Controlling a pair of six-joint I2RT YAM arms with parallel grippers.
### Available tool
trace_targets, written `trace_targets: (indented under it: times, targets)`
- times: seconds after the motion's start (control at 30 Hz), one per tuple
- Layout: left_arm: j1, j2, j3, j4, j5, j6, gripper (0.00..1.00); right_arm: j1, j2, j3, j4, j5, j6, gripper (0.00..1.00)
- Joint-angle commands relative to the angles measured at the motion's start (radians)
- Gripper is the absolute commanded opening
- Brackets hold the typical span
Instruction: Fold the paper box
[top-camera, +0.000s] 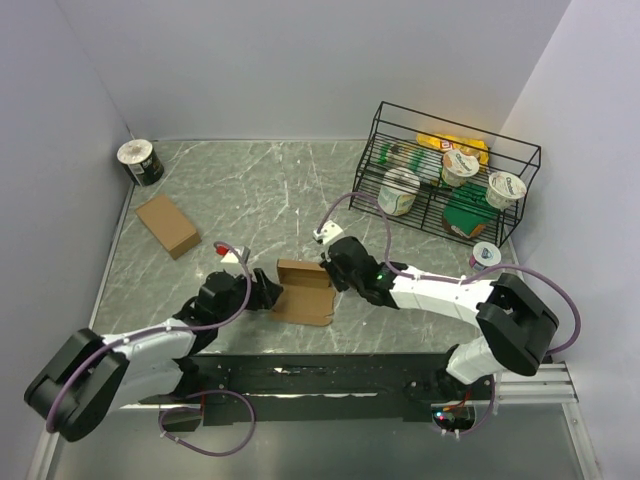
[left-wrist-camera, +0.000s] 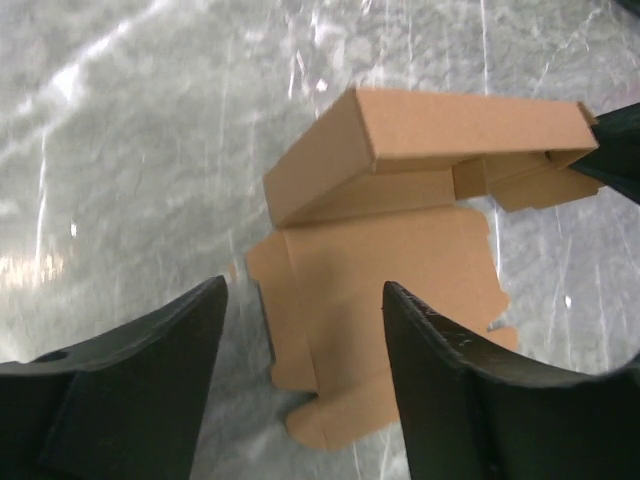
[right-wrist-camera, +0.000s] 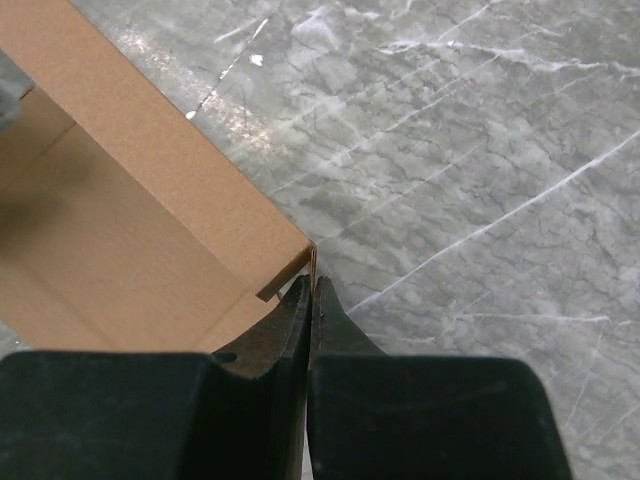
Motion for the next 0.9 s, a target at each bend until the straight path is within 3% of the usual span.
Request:
trace_targets:
  times: [0.0,0.37,0.63,0.87]
  targets:
    - [0.004,0.077,0.061,0.156,-0.017,0.071,0.67,-0.035,-0.022,-0.004,0.039,-0.072,-0.047,0.0]
    - [-0.055,0.365,0.153,0.331,-0.063,0.114,0.45,-0.07,0.008,0.019,0.039,-0.111,-0.067,0.0]
    - [-0.142,0.416,0.207,0.273,-0.211,0.121,0.32,-0.07,0.019,0.042,0.019,-0.112,-0.065,0.0]
    - [-0.173,0.45,0.227,0.271,-0.236,0.11,0.23,-0.068,0.039,0.087,-0.049,-0.086,-0.001,0.0]
